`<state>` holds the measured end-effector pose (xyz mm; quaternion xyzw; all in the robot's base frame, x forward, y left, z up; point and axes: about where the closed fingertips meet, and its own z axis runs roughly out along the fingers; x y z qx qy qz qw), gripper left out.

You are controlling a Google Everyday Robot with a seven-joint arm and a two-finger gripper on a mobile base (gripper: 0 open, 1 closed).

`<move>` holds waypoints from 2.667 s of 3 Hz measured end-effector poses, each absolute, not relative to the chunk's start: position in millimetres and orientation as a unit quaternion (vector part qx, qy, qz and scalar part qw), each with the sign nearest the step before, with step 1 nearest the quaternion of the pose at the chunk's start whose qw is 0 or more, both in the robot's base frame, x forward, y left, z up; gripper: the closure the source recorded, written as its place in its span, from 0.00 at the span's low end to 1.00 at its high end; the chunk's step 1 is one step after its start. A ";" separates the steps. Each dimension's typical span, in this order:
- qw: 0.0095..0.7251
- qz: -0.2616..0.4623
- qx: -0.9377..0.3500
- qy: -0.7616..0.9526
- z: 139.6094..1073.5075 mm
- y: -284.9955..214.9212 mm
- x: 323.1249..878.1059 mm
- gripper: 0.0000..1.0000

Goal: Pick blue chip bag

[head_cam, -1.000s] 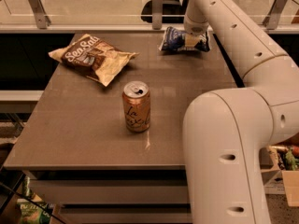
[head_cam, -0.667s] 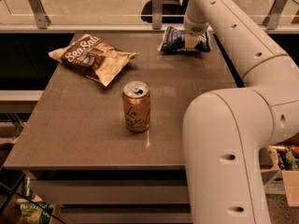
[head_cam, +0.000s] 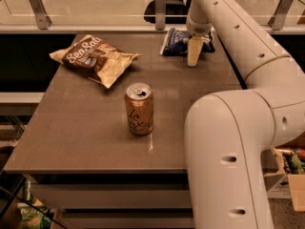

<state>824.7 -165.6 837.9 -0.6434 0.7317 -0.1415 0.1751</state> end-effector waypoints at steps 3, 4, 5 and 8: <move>0.162 -0.129 -0.641 0.739 858.3 -163.6 808.3 0.00; 0.165 -0.137 -0.636 0.741 884.4 -163.0 799.7 0.00; 0.173 -0.139 -0.635 0.740 903.5 -161.9 791.9 0.00; 0.224 -0.108 -0.648 0.719 916.5 -154.9 782.7 0.00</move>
Offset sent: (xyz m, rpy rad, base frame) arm -0.0093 0.0015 0.0210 0.0149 0.0699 0.0035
